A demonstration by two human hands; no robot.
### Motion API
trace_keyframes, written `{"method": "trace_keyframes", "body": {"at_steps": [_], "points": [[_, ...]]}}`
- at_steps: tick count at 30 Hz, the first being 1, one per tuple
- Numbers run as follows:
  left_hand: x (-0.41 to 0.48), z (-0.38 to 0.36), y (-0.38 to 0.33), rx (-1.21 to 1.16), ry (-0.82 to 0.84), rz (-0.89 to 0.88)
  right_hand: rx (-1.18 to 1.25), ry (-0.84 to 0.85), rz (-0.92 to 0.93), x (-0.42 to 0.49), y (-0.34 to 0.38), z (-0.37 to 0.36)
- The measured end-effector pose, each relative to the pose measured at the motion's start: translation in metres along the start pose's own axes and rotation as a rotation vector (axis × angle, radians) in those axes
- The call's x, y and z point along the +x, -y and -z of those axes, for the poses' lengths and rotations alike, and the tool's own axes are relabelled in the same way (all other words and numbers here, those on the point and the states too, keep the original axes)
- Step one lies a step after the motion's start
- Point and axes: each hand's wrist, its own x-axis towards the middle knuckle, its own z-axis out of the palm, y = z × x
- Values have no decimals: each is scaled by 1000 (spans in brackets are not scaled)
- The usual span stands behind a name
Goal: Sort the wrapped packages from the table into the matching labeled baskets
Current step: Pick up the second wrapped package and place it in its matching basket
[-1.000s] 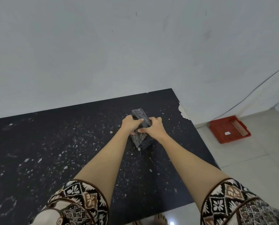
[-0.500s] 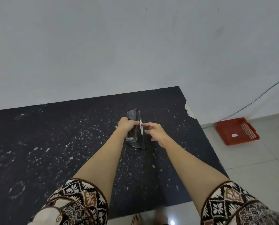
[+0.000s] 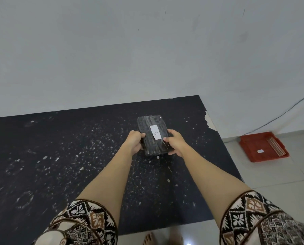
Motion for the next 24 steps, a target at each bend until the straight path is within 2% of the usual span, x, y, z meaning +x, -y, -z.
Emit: {"method": "trace_keyframes", "body": {"at_steps": [8,16,21,24], "points": [[2,3,13,129,57,11,56,-45,-33,1,-12,11],[14,11,2,542,95,-78,141,19,0,0,-3,24],[14,11,-19,703,201,-102,88,130,-6,-5,6,30],[15,12,-30,841,199,-166,166,177,-3,-5,1,32]]}}
